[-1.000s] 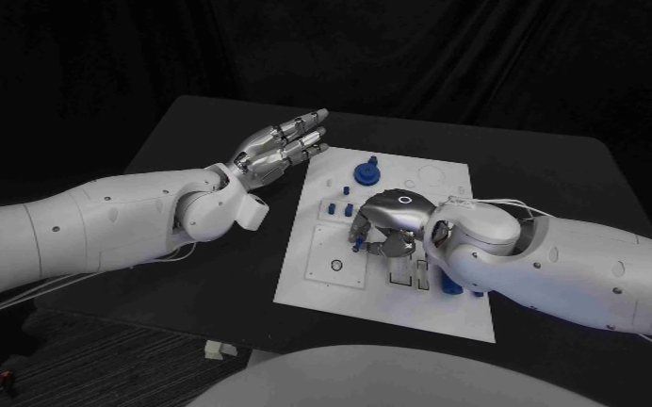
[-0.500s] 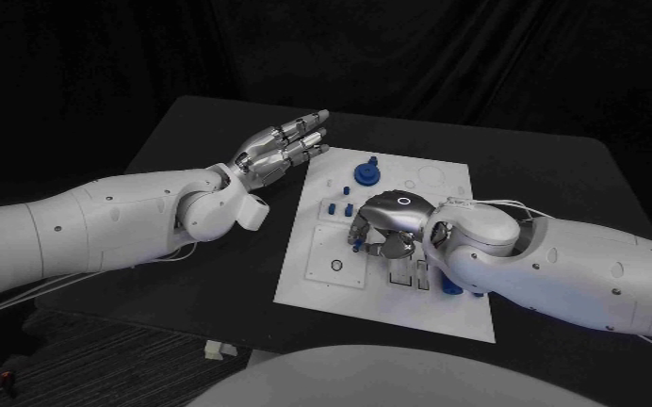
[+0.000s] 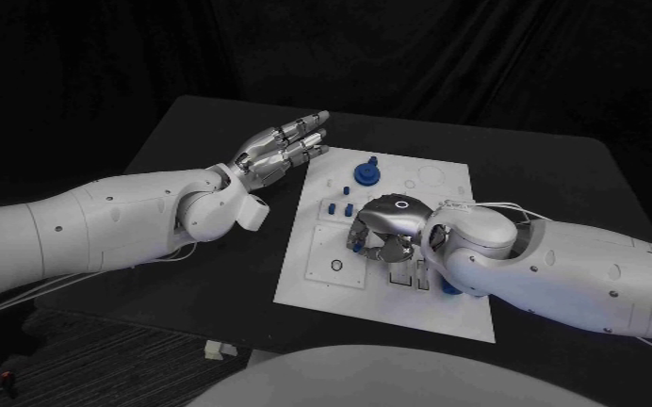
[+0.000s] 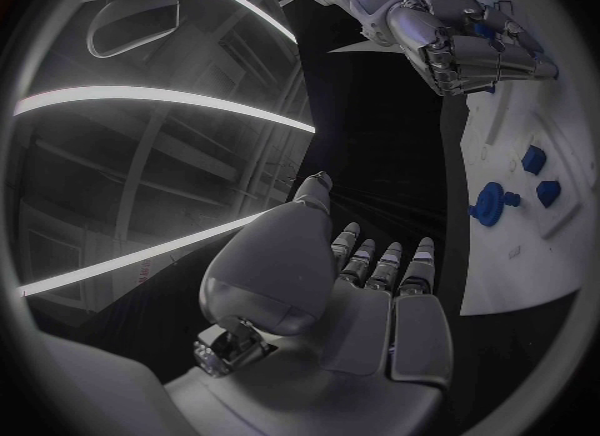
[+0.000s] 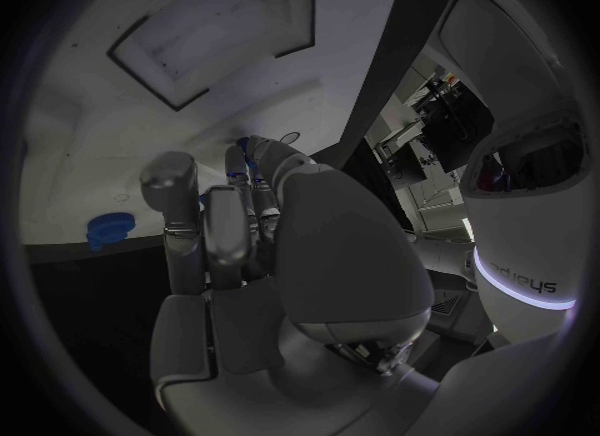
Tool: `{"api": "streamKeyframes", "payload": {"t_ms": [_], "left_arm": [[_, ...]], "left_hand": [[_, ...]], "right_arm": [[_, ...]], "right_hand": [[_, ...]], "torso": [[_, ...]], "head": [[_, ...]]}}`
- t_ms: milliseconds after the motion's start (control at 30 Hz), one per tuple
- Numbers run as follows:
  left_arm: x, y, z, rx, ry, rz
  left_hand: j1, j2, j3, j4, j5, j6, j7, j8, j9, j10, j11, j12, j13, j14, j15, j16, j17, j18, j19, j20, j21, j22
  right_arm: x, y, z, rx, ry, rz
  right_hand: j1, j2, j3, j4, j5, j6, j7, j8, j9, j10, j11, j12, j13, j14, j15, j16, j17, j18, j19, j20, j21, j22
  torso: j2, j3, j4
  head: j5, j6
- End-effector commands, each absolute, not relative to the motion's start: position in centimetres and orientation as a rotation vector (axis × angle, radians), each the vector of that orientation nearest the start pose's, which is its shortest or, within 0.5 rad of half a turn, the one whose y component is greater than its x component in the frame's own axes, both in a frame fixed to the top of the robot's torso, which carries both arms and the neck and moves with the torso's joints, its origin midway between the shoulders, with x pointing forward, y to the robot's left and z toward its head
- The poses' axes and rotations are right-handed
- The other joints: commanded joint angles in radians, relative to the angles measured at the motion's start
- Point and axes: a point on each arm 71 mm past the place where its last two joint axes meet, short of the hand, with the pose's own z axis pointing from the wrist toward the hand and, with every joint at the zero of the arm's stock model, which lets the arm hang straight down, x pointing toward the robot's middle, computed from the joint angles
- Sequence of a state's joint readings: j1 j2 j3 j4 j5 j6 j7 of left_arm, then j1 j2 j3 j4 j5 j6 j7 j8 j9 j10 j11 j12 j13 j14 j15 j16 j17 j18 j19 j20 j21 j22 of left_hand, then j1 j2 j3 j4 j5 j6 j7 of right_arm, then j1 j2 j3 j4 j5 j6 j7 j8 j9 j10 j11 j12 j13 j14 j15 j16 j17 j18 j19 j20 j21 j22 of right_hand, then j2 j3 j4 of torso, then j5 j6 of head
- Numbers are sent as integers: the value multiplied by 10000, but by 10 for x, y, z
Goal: Assemble the parts on the task board
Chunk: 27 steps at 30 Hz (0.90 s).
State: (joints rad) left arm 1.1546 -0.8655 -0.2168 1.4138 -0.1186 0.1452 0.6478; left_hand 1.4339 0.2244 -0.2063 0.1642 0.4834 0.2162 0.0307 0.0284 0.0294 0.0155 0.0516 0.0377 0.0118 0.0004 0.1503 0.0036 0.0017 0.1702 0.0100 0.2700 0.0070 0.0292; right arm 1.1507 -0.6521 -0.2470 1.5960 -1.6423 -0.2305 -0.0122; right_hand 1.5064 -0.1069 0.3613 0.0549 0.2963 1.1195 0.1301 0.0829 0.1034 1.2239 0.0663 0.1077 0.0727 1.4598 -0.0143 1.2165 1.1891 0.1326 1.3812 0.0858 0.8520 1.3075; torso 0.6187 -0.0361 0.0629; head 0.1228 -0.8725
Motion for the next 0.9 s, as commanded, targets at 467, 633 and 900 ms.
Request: {"api": "streamKeyframes", "payload": {"t_ms": [467, 633, 900], "left_arm": [[457, 231, -249, -8991, 15860, -18945], [457, 231, -249, -9004, 15878, -18933], [456, 232, -250, -9029, 15908, -18923]], "left_hand": [[24, 133, 65, -66, 33, 5, 81, 47, 9, -5, -25, -20, -13, -4, 75, -36, -17, 99, -6, 74, 11, 3], [29, 136, 70, -72, 36, 6, 87, 47, 9, -6, -25, -22, -13, -4, 73, -36, -17, 98, -6, 75, 11, 3], [37, 138, 77, -82, 38, 6, 87, 47, 9, -11, -19, -30, -16, -4, 71, -36, -17, 98, -8, 78, 10, -3]], "right_arm": [[397, -82, -273, -6808, 18506, 8494], [399, -84, -275, -6708, 18767, 8123], [402, -91, -272, -6286, 18406, 8058]], "right_hand": [[-80, -86, -17, -6, -144, -247, 110, -177, -80, -141, 96, -147, 5, 40, 70, -134, -101, -166, -87, 34, -201, 1089], [-375, -369, -208, 94, -728, -3125, -422, -208, -410, -2548, 510, -426, -68, -553, 214, -752, -751, 59, -828, 207, -1716, 765], [-355, -123, -1230, 47, -1029, -5882, -945, -315, -502, -5150, 718, 38, 111, -1536, 389, -1260, -1540, 276, -1817, 387, -3386, 463]], "torso": [[0, -1, 11], [4, -4, 9], [4, -2, 8]], "head": [[31, -2], [52, -2], [74, -2]]}}
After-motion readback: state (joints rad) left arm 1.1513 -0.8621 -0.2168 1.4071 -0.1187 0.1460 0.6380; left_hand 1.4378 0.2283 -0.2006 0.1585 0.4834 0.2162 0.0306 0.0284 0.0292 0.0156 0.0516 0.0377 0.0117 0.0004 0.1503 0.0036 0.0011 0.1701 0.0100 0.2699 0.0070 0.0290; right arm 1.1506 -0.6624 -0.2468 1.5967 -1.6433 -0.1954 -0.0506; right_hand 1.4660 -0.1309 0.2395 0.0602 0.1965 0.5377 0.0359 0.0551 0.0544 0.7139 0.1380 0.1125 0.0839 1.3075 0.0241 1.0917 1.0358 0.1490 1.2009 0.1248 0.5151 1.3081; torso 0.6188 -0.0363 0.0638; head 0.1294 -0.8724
